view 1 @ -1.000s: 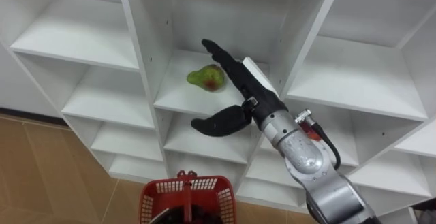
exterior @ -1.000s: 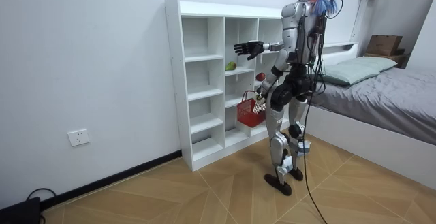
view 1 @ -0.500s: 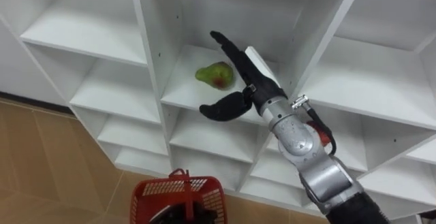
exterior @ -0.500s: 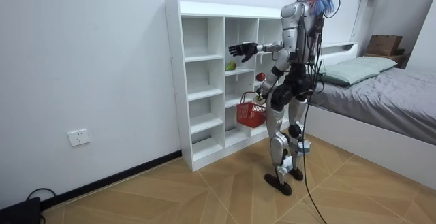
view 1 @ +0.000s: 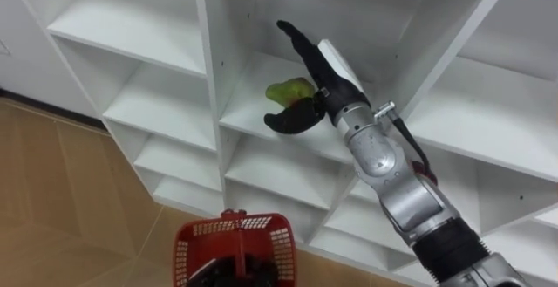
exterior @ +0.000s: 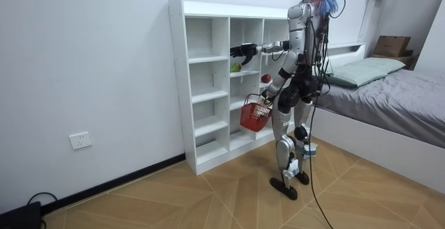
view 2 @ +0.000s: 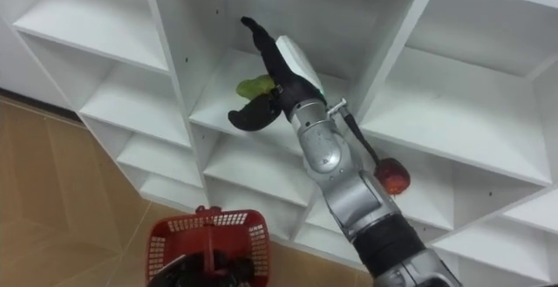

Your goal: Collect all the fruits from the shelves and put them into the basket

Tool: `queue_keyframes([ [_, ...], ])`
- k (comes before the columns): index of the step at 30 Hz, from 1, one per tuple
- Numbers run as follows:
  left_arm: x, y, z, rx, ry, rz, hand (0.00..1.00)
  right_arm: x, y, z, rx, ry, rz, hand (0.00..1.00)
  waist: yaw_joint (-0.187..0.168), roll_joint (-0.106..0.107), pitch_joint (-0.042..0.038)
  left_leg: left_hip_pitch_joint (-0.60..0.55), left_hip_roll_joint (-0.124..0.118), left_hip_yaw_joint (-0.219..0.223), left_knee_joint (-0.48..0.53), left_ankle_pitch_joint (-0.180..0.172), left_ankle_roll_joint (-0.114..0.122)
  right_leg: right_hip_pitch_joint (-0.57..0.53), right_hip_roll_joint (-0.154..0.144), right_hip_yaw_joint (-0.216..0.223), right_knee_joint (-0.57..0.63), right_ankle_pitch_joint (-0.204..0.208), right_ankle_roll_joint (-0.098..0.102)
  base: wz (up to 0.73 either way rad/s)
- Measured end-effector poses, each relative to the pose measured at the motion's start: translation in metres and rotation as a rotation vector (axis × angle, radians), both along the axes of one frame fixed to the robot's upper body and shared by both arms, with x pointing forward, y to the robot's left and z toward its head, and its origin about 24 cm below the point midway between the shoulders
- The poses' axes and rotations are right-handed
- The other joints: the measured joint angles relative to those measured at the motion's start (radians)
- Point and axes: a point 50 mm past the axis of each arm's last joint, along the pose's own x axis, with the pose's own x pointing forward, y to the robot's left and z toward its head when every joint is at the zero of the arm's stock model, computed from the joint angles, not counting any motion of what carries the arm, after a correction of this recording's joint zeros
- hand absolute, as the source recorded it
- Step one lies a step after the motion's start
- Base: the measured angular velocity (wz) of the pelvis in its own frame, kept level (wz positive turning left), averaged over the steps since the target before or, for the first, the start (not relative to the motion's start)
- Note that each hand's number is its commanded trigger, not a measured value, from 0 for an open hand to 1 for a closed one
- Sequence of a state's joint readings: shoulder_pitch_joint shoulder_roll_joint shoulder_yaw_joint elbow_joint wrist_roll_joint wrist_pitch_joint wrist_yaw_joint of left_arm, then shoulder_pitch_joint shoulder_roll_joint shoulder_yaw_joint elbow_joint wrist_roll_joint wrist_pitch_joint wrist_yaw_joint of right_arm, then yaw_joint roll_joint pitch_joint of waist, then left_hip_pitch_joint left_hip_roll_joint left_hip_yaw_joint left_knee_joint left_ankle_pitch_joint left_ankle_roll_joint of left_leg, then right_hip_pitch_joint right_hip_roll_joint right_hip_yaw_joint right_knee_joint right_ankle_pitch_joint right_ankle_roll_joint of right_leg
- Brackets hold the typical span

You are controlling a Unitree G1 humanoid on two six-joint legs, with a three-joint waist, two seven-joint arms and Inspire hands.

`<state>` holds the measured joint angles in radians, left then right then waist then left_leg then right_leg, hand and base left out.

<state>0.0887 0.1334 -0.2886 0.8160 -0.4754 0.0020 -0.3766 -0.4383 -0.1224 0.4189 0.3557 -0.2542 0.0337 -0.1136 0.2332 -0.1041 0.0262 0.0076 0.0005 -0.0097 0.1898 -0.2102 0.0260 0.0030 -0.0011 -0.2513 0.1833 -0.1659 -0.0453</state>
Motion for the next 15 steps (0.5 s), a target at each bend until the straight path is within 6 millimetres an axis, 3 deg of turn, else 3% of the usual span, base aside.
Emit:
queue_keyframes([
  [15,0.0025,-0.0024,0.0013,0.002,-0.005,-0.023,1.0,0.0053,-0.0042,0.0009,-0.085,-0.03,-0.018,0.0,0.018,-0.001,-0.0003,-0.007,0.0,-0.006,0.007,0.0,-0.001,0.0,0.0,-0.007,-0.002,0.0,0.0,0.0],
])
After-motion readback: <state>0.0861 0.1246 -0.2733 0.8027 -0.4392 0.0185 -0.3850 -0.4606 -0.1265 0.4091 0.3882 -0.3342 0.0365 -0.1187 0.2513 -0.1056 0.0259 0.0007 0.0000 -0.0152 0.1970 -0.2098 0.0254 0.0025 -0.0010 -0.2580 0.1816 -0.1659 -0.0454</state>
